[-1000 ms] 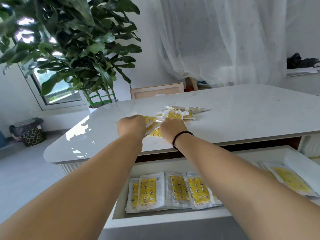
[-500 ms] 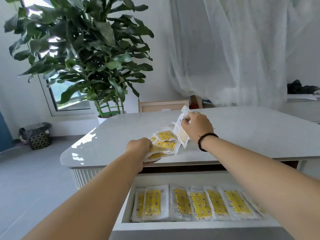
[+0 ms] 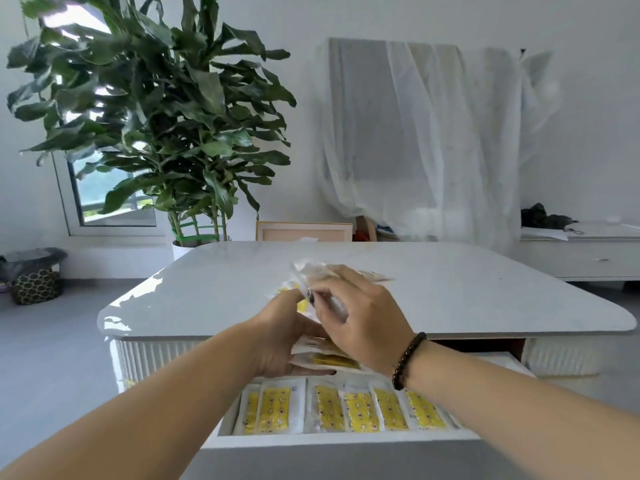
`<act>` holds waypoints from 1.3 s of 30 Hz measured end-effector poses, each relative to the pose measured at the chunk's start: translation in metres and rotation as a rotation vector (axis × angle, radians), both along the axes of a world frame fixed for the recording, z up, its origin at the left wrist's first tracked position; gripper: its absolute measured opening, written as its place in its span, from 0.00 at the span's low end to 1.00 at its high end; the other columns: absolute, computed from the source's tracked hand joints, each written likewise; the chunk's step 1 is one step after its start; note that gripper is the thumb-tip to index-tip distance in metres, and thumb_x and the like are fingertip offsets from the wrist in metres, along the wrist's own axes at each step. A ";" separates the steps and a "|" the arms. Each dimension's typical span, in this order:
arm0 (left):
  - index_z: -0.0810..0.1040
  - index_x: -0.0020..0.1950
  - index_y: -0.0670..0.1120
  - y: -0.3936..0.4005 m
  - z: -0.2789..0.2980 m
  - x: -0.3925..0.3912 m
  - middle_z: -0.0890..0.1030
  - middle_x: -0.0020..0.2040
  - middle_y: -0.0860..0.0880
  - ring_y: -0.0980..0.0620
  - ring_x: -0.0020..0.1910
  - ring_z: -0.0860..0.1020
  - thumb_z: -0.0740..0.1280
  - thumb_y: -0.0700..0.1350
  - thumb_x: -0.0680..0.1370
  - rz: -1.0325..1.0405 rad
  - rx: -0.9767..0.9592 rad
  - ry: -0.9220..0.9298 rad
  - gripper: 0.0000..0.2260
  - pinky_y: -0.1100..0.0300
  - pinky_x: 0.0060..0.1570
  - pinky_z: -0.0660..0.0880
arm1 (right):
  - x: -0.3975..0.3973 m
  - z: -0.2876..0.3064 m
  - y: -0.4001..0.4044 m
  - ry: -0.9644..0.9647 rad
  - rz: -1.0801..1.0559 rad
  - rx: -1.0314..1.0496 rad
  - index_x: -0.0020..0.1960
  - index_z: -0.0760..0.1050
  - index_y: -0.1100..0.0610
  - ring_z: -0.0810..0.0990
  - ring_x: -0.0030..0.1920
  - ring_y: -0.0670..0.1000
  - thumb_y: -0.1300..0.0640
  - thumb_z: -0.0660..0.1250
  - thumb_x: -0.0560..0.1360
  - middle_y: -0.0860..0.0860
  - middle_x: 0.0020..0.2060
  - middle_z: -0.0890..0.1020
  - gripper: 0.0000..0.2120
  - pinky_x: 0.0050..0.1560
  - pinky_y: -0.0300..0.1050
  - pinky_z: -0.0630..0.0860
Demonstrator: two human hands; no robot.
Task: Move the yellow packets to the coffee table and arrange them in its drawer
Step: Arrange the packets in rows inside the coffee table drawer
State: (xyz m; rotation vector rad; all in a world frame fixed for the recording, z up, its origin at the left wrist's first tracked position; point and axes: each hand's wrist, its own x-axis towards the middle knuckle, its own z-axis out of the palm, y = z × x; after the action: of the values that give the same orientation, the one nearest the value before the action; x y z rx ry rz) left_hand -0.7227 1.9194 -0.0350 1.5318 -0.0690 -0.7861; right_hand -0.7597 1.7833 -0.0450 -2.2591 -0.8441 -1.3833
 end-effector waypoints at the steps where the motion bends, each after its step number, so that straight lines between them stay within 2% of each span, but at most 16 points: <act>1: 0.81 0.37 0.37 0.001 0.002 -0.007 0.82 0.34 0.40 0.44 0.29 0.80 0.53 0.54 0.79 0.007 -0.023 -0.035 0.27 0.59 0.27 0.77 | -0.007 -0.001 0.001 -0.021 0.027 -0.045 0.49 0.80 0.60 0.82 0.43 0.51 0.61 0.65 0.75 0.53 0.50 0.82 0.07 0.41 0.42 0.80; 4: 0.78 0.33 0.41 0.009 0.007 -0.024 0.78 0.27 0.42 0.46 0.24 0.77 0.54 0.54 0.80 0.057 -0.134 -0.103 0.24 0.60 0.24 0.75 | -0.025 -0.005 -0.001 0.026 0.113 -0.162 0.52 0.80 0.62 0.82 0.48 0.50 0.62 0.63 0.77 0.53 0.55 0.80 0.08 0.43 0.43 0.80; 6: 0.79 0.30 0.42 0.014 0.007 -0.030 0.78 0.27 0.43 0.47 0.24 0.78 0.55 0.50 0.80 0.090 -0.173 -0.109 0.24 0.62 0.24 0.74 | -0.035 -0.005 0.000 0.156 0.187 -0.122 0.55 0.79 0.61 0.81 0.49 0.47 0.63 0.61 0.76 0.51 0.58 0.78 0.11 0.46 0.40 0.79; 9: 0.79 0.42 0.41 0.019 0.004 -0.037 0.80 0.33 0.42 0.45 0.29 0.79 0.55 0.44 0.80 0.136 -0.106 -0.124 0.15 0.59 0.29 0.77 | -0.046 -0.002 0.004 0.330 0.220 0.079 0.58 0.76 0.59 0.76 0.56 0.44 0.68 0.60 0.70 0.50 0.57 0.77 0.18 0.56 0.35 0.74; 12: 0.80 0.52 0.40 0.024 0.003 -0.043 0.83 0.42 0.40 0.42 0.37 0.81 0.61 0.45 0.79 0.170 -0.054 -0.141 0.11 0.53 0.39 0.78 | -0.049 0.004 0.007 0.396 0.198 0.323 0.62 0.71 0.52 0.75 0.57 0.44 0.72 0.62 0.66 0.48 0.56 0.73 0.28 0.54 0.40 0.77; 14: 0.80 0.52 0.40 0.028 0.004 -0.046 0.85 0.44 0.40 0.43 0.36 0.82 0.64 0.44 0.79 0.200 -0.019 -0.180 0.10 0.54 0.38 0.80 | -0.050 0.007 0.005 0.481 0.166 0.441 0.67 0.62 0.41 0.67 0.61 0.30 0.73 0.62 0.68 0.43 0.64 0.67 0.37 0.55 0.32 0.75; 16: 0.81 0.51 0.40 0.031 0.003 -0.047 0.86 0.42 0.41 0.45 0.33 0.83 0.65 0.44 0.79 0.229 -0.018 -0.211 0.09 0.56 0.34 0.80 | -0.051 0.007 0.002 0.553 0.122 0.506 0.73 0.51 0.37 0.56 0.62 0.21 0.73 0.62 0.69 0.34 0.68 0.57 0.45 0.62 0.35 0.72; 18: 0.81 0.52 0.41 0.033 0.002 -0.049 0.86 0.41 0.42 0.45 0.34 0.83 0.63 0.44 0.80 0.268 -0.058 -0.214 0.09 0.53 0.36 0.81 | -0.054 0.008 0.001 0.624 0.096 0.550 0.75 0.40 0.37 0.59 0.71 0.35 0.72 0.62 0.70 0.33 0.71 0.52 0.49 0.64 0.46 0.74; 20: 0.80 0.50 0.43 0.034 0.000 -0.050 0.85 0.38 0.44 0.45 0.33 0.83 0.59 0.44 0.81 0.299 -0.131 -0.223 0.10 0.51 0.37 0.80 | -0.054 0.010 -0.002 0.702 0.055 0.596 0.74 0.33 0.38 0.74 0.64 0.52 0.72 0.61 0.73 0.38 0.71 0.57 0.50 0.44 0.37 0.79; 22: 0.79 0.45 0.44 0.032 -0.004 -0.049 0.83 0.33 0.44 0.46 0.30 0.82 0.55 0.43 0.82 0.306 -0.191 -0.247 0.14 0.53 0.36 0.77 | -0.054 0.010 -0.004 0.709 -0.002 0.591 0.76 0.41 0.42 0.81 0.51 0.50 0.70 0.60 0.75 0.41 0.63 0.68 0.43 0.35 0.32 0.76; 24: 0.79 0.43 0.44 0.030 -0.007 -0.049 0.83 0.32 0.44 0.46 0.30 0.82 0.53 0.42 0.82 0.312 -0.225 -0.285 0.17 0.53 0.36 0.77 | -0.055 0.009 -0.004 0.596 -0.077 0.473 0.68 0.59 0.48 0.80 0.46 0.44 0.68 0.59 0.77 0.46 0.56 0.77 0.25 0.39 0.30 0.76; 27: 0.81 0.49 0.43 0.023 -0.010 -0.051 0.85 0.41 0.42 0.43 0.39 0.84 0.51 0.44 0.82 0.272 -0.248 -0.323 0.19 0.51 0.40 0.79 | -0.059 0.002 0.003 0.498 -0.136 0.226 0.56 0.70 0.54 0.77 0.42 0.42 0.66 0.60 0.78 0.47 0.46 0.79 0.10 0.41 0.31 0.73; 30: 0.83 0.48 0.42 0.016 -0.012 -0.052 0.85 0.46 0.39 0.42 0.43 0.85 0.50 0.42 0.82 0.230 -0.280 -0.373 0.21 0.51 0.38 0.81 | -0.064 -0.005 0.010 0.491 -0.143 0.075 0.59 0.71 0.55 0.75 0.43 0.45 0.60 0.60 0.78 0.47 0.48 0.77 0.10 0.42 0.34 0.72; 33: 0.83 0.48 0.44 0.014 -0.015 -0.048 0.85 0.46 0.40 0.43 0.43 0.85 0.46 0.53 0.84 0.230 -0.356 -0.363 0.27 0.51 0.38 0.80 | -0.065 -0.009 0.016 0.484 -0.147 0.032 0.65 0.71 0.54 0.72 0.61 0.46 0.54 0.59 0.80 0.47 0.61 0.75 0.14 0.59 0.38 0.72; 37: 0.80 0.60 0.44 0.019 -0.012 -0.046 0.84 0.53 0.41 0.43 0.50 0.84 0.46 0.66 0.79 0.167 -0.436 -0.277 0.34 0.52 0.40 0.82 | -0.068 -0.005 0.020 0.514 -0.110 0.068 0.70 0.69 0.52 0.61 0.69 0.42 0.48 0.56 0.81 0.44 0.69 0.68 0.20 0.61 0.22 0.55; 39: 0.79 0.61 0.45 0.021 -0.009 -0.049 0.84 0.56 0.42 0.43 0.53 0.83 0.47 0.67 0.78 0.139 -0.470 -0.277 0.33 0.52 0.43 0.83 | -0.067 -0.006 0.020 0.559 -0.127 0.063 0.74 0.64 0.52 0.55 0.72 0.41 0.42 0.54 0.79 0.43 0.73 0.62 0.26 0.67 0.25 0.51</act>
State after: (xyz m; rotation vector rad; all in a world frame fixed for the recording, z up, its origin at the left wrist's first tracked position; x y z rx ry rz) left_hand -0.7722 1.9403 -0.0442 1.1717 -0.3267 -0.4047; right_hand -0.8271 1.8036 -0.0510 -2.4908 -0.4675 -0.7339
